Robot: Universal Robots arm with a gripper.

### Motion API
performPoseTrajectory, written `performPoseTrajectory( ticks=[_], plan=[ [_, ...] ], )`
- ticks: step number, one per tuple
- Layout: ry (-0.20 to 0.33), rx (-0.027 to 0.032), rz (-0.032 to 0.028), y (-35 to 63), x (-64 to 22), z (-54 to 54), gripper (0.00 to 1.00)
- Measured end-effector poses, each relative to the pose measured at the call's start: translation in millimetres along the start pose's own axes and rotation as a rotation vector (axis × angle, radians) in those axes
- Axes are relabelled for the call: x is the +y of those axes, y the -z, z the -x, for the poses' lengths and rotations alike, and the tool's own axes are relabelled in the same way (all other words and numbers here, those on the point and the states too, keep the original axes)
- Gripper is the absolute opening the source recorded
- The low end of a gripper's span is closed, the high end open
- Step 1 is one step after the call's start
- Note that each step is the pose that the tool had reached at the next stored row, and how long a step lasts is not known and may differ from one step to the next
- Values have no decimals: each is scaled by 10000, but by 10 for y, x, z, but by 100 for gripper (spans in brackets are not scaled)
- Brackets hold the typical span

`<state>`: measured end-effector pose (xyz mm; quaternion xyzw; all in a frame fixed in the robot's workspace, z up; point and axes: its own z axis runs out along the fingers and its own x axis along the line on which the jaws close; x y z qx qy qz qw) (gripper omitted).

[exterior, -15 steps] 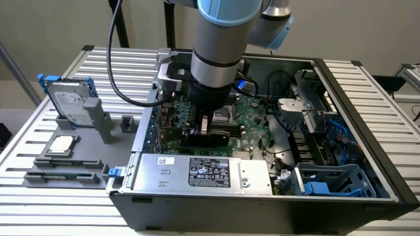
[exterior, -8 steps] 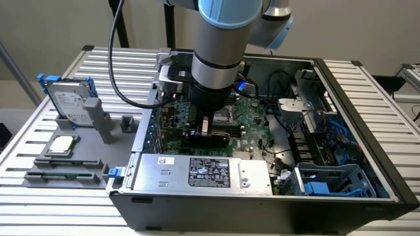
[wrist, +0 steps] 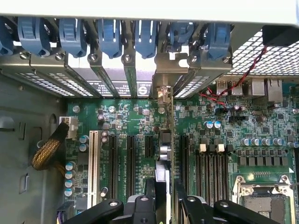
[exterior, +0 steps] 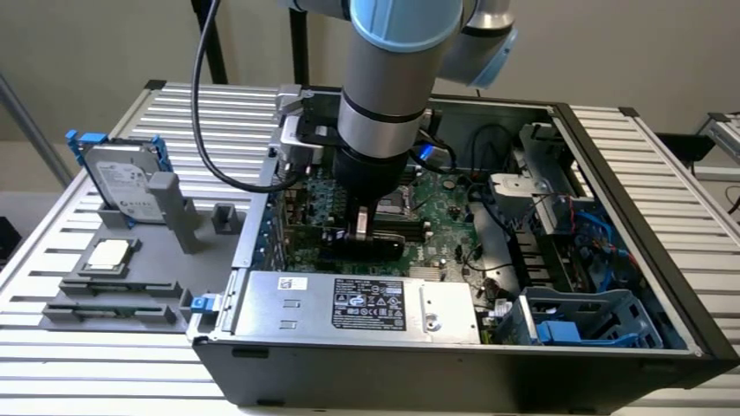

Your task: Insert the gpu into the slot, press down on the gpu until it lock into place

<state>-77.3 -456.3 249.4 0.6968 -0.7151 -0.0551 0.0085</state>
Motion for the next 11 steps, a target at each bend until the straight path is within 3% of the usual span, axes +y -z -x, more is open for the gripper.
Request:
performPoseTrajectory(
  ticks=[3, 4, 11],
  plan=[
    [3, 4, 3, 90, 9, 6, 27],
    [3, 3, 3, 135, 13, 8, 34],
    [33, 9, 8, 451, 41, 29, 34]
  ],
)
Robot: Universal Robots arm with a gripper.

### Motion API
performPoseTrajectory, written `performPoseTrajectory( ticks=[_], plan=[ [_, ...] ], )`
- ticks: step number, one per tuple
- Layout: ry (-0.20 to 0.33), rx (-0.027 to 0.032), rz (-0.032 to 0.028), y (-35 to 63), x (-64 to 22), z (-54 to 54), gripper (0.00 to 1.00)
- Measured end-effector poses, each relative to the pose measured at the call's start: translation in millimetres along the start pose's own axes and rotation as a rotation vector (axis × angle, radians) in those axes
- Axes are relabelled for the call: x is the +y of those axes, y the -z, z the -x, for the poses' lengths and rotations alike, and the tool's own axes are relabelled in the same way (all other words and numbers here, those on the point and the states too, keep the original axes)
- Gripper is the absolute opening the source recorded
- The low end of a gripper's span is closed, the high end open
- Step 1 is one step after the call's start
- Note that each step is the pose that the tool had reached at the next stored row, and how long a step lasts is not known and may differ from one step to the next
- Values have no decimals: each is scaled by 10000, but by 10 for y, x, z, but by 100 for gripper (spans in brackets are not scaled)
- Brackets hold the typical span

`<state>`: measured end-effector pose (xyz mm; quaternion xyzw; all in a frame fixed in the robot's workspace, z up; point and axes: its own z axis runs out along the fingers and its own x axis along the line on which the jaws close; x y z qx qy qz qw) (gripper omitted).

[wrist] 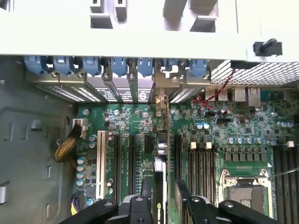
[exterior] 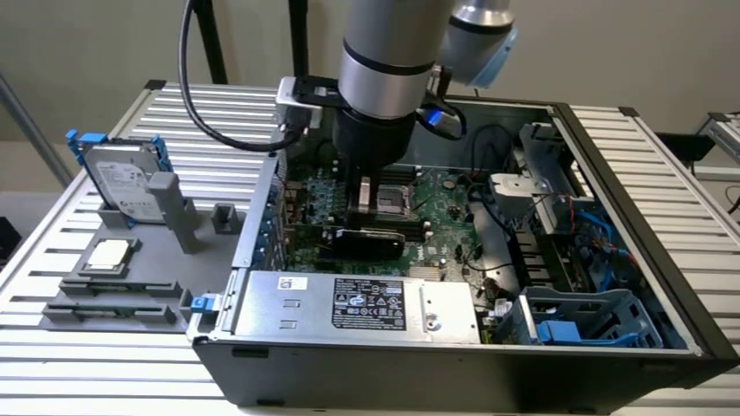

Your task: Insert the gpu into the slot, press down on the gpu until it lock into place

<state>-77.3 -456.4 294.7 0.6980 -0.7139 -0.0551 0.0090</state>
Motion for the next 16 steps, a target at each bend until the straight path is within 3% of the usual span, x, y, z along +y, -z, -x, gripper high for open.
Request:
performPoseTrajectory(
  ticks=[2, 3, 4, 6, 16],
  plan=[
    [14, 0, 1, 90, 9, 6, 34],
    [18, 1, 1, 136, 15, 9, 25],
    [20, 0, 0, 179, 22, 12, 25],
    [24, 3, 1, 229, 35, 15, 13],
    [38, 4, 1, 230, 50, 15, 11]
  ],
)
